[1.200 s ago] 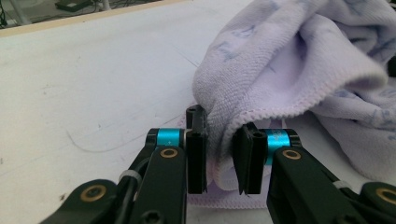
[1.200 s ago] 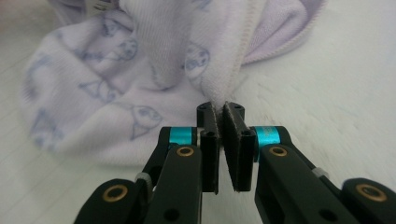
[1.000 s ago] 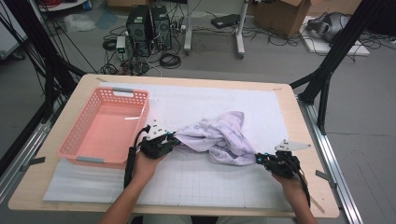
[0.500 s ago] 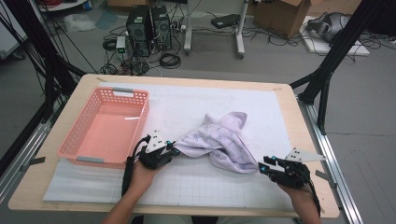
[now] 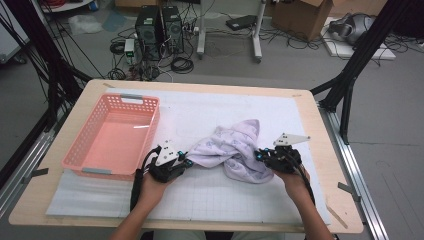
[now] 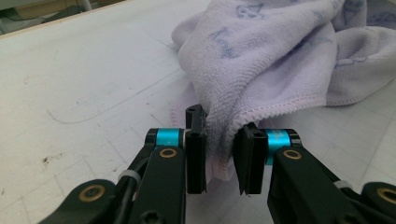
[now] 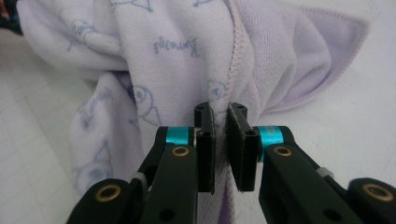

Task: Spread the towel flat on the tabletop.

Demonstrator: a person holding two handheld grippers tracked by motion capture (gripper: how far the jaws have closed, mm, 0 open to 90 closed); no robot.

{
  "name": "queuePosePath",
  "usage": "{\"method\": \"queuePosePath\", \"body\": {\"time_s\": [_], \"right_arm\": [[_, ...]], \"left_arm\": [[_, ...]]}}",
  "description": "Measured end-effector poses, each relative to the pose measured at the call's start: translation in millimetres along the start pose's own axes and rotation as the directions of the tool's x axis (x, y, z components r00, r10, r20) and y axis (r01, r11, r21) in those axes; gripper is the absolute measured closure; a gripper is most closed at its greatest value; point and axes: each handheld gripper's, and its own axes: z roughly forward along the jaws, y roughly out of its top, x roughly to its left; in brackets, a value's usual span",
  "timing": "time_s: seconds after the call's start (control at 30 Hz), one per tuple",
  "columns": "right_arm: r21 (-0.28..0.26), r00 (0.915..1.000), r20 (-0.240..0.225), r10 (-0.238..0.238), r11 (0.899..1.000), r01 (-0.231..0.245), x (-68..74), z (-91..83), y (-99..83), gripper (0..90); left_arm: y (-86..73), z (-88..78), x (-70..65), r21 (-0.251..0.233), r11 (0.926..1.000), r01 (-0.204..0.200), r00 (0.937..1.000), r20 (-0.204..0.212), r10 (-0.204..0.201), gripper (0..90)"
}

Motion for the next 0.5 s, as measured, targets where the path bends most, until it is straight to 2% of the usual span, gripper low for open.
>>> {"method": "queuePosePath", "body": {"time_s": [0.1,0.2,0.27,0.33,0.43,0.5], "right_arm": [[0.009,0.9998,0.001,-0.02,1.0,0.02,2.6,-14.6,-11.4,83.9],[0.014,0.9999,0.004,-0.013,1.0,0.013,2.4,-35.1,-29.2,84.0],[0.023,0.9998,0.017,-0.004,1.0,0.004,1.3,-48.4,-42.9,84.1],[0.046,0.9992,0.039,-0.002,0.999,0.0,1.4,-59.4,-55.5,84.1],[0.069,0.9981,0.06,0.014,0.997,-0.018,1.1,-70.9,-71.0,84.1],[0.089,0.9961,0.086,0.021,0.996,-0.029,0.5,-75.5,-77.4,84.1]], "left_arm": [[0.1,-0.5,0.2,0.001,1.0,0.0,1.0,-0.003,0.0,75.5],[1.1,0.5,-2.5,-0.006,0.9999,-0.009,0.9999,0.01,0.009,74.9],[2.4,3.4,-7.8,-0.005,0.9998,-0.021,0.9992,0.035,0.021,71.9],[3.3,7.7,-12.7,0.003,0.9999,-0.013,0.9985,0.053,0.013,59.1],[4.4,10.3,-16.1,0.005,1.0,-0.004,0.9972,0.075,0.004,44.9],[5.8,9.3,-16.1,-0.01,0.9999,0.013,0.9954,0.095,-0.012,40.6]]}}
